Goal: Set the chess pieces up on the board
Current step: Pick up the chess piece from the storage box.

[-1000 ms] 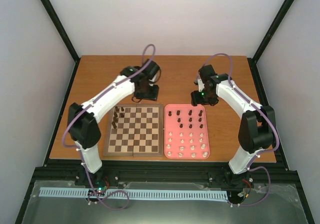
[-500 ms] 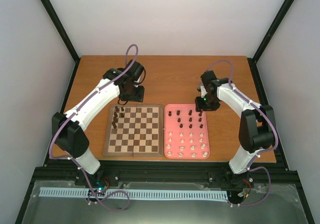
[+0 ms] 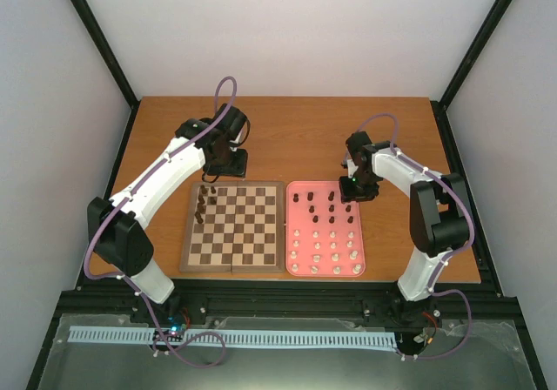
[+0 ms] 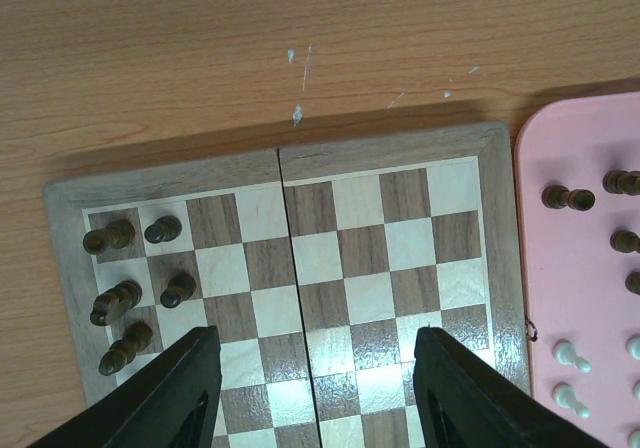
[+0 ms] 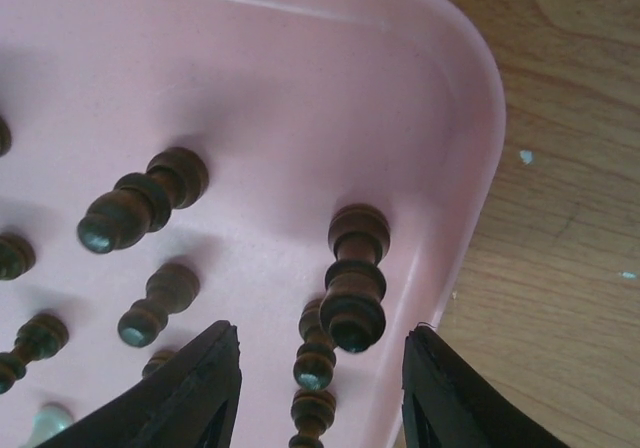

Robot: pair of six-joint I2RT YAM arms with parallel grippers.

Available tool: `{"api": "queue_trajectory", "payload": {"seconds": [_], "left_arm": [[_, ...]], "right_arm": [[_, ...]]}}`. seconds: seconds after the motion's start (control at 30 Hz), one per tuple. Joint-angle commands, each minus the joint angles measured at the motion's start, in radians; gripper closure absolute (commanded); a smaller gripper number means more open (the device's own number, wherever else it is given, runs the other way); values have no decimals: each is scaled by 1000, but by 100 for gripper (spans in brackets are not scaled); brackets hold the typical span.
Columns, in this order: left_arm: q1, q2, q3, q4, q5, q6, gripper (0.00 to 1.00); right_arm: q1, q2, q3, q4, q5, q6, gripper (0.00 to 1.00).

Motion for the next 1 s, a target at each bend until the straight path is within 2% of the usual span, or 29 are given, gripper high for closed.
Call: {"api": "queue_trajectory", "payload": {"seconds": [0.0,0.4,0.53,0.67,0.97], "left_arm": [[11,-20,12,-6,0,27,39],[17,-8,15,0,6,33,39],[20,-2,16,4,12,36,39],[22,2,21,6,18,39,39],[56,-20,59,-29,51,57,39]], "right_arm": [[-3,35,19,23,32,-2,56],[-3,75,68,14,66,-14,69],[-3,88,78,9,64,-16,79],[-3,92,80,6,71,-16,96],[-3,27,157,-63,156,-9,97]]}}
